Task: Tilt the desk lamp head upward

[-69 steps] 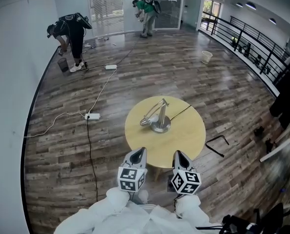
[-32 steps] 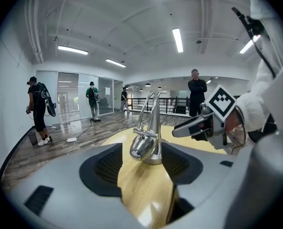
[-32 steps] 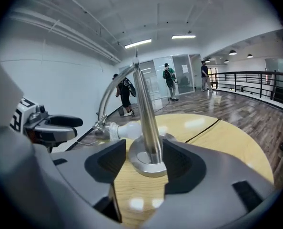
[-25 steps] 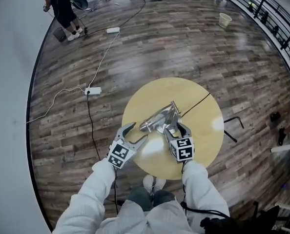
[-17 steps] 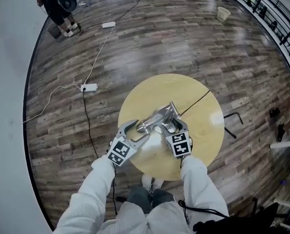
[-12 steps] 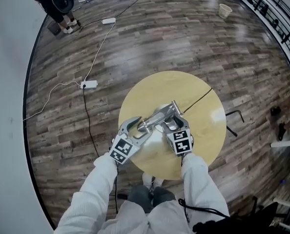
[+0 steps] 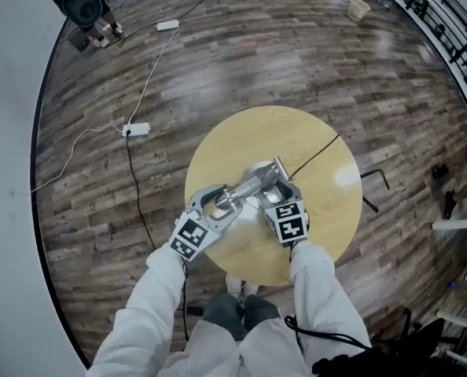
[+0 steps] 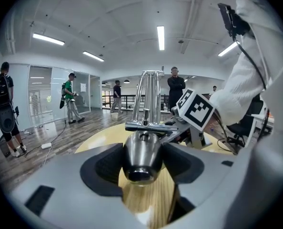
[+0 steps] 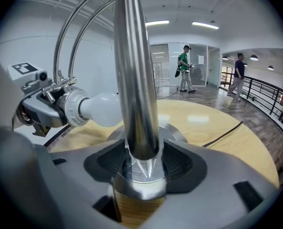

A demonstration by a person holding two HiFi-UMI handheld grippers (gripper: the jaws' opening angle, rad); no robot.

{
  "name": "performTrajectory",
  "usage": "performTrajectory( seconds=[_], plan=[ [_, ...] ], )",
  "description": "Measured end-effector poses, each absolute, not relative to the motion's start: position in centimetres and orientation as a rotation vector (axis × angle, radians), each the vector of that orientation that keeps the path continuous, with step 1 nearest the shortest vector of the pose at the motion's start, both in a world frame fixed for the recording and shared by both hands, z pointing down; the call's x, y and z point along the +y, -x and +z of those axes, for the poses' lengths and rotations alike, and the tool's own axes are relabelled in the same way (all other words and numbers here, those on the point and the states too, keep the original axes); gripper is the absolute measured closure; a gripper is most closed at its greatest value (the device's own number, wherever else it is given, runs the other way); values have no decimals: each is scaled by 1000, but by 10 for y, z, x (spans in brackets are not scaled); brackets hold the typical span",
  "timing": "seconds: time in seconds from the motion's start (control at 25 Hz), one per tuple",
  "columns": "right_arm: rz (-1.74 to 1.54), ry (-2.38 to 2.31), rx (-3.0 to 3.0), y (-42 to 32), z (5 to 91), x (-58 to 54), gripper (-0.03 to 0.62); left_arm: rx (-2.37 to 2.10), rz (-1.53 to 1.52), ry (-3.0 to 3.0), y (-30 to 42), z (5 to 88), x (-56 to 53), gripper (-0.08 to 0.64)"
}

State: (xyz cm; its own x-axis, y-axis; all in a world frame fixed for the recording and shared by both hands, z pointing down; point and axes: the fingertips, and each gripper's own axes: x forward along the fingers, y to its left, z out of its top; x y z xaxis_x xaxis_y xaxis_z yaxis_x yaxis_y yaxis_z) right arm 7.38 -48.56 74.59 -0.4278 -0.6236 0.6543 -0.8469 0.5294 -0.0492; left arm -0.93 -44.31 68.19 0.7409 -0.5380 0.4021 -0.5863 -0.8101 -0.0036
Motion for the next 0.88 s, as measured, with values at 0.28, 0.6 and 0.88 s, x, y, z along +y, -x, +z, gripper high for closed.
performTrajectory(
  seconds=[0.28, 0.6, 0.88],
  plan=[
    [516, -1173, -2184, -80, 747, -484, 350, -951, 608, -2823, 20, 662, -432, 295],
    [518, -1160, -2178, -78, 746, -485, 350, -993, 590, -2842, 46, 617, -417, 297],
    [531, -1150, -2155, -78, 746, -482, 350, -1001, 494, -2852, 59, 567, -405, 302]
  ],
)
